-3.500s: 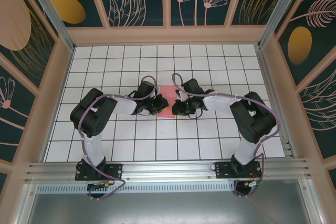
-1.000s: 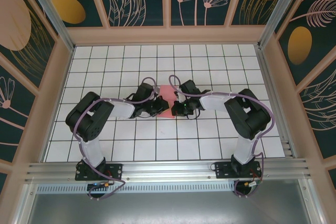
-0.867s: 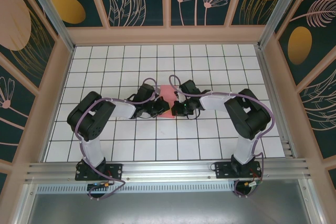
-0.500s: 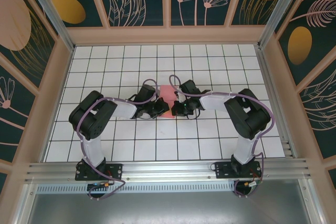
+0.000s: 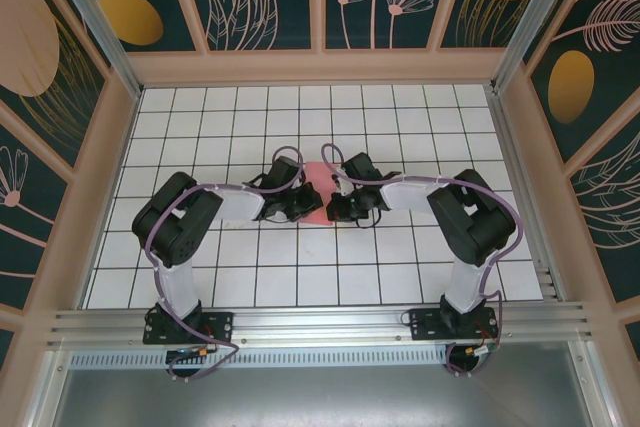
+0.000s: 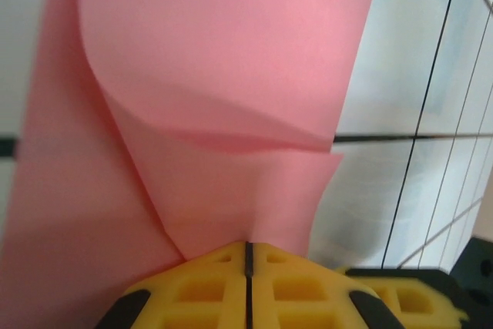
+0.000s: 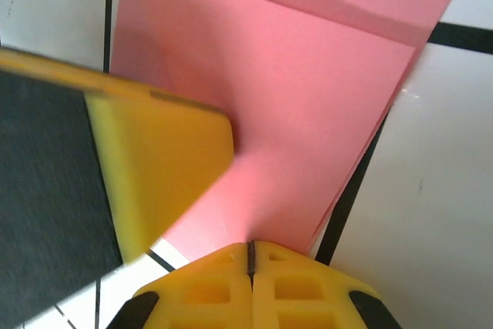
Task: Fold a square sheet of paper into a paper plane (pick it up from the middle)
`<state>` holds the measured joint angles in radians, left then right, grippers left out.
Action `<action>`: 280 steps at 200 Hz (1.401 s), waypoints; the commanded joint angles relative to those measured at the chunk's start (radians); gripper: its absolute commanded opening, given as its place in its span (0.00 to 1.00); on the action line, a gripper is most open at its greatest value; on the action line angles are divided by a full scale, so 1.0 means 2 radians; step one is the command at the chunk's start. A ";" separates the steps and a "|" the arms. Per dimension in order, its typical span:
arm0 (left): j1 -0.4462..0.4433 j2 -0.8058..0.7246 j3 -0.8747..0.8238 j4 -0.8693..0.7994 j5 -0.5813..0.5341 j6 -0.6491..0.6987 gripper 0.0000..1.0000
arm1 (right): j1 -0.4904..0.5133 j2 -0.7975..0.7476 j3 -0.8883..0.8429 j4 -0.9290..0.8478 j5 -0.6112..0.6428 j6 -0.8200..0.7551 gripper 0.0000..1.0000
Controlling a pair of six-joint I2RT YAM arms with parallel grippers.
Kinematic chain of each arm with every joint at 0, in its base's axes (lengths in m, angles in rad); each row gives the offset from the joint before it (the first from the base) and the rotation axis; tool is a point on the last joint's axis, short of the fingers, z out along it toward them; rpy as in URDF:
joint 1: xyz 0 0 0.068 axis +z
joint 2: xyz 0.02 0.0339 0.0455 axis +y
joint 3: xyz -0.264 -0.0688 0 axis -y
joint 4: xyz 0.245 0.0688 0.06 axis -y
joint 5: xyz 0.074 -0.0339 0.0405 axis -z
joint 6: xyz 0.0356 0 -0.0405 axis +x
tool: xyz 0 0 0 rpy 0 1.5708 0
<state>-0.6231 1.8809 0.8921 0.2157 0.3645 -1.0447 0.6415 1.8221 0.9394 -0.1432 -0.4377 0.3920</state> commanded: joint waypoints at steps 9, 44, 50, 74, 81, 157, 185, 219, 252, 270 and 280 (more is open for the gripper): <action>0.020 0.011 0.018 -0.013 -0.039 0.017 0.11 | 0.001 0.045 -0.041 -0.083 0.078 -0.017 0.05; 0.036 0.014 0.015 -0.011 -0.042 0.022 0.12 | 0.000 0.048 -0.042 -0.081 0.077 -0.015 0.05; 0.040 0.014 0.015 -0.011 -0.042 0.024 0.12 | -0.001 0.049 -0.042 -0.081 0.077 -0.015 0.05; 0.054 0.013 0.009 -0.012 -0.046 0.035 0.12 | -0.003 0.048 -0.044 -0.081 0.077 -0.015 0.05; 0.058 0.013 0.007 -0.012 -0.046 0.038 0.12 | -0.004 0.048 -0.045 -0.080 0.077 -0.015 0.05; 0.081 0.005 0.055 -0.046 -0.047 0.092 0.13 | -0.006 0.039 -0.046 -0.077 0.071 -0.013 0.05; 0.080 -0.026 0.048 -0.034 -0.021 0.087 0.13 | -0.005 0.037 -0.046 -0.075 0.068 -0.012 0.05; 0.067 -0.044 0.000 0.024 0.028 0.054 0.12 | -0.005 0.033 -0.043 -0.071 0.061 -0.010 0.05; 0.044 -0.025 -0.012 0.046 0.039 0.045 0.11 | -0.009 0.022 -0.036 -0.058 0.038 -0.006 0.05; 0.041 -0.012 -0.007 0.047 0.037 0.044 0.11 | -0.010 0.014 -0.031 -0.048 0.023 -0.006 0.05; 0.040 -0.007 -0.004 0.045 0.033 0.045 0.10 | -0.011 0.009 -0.026 -0.044 0.014 -0.006 0.05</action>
<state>-0.5415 1.8305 0.8761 0.2665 0.4194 -0.9413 0.6312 1.8130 0.9207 -0.1123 -0.4572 0.3912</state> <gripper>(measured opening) 0.108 0.066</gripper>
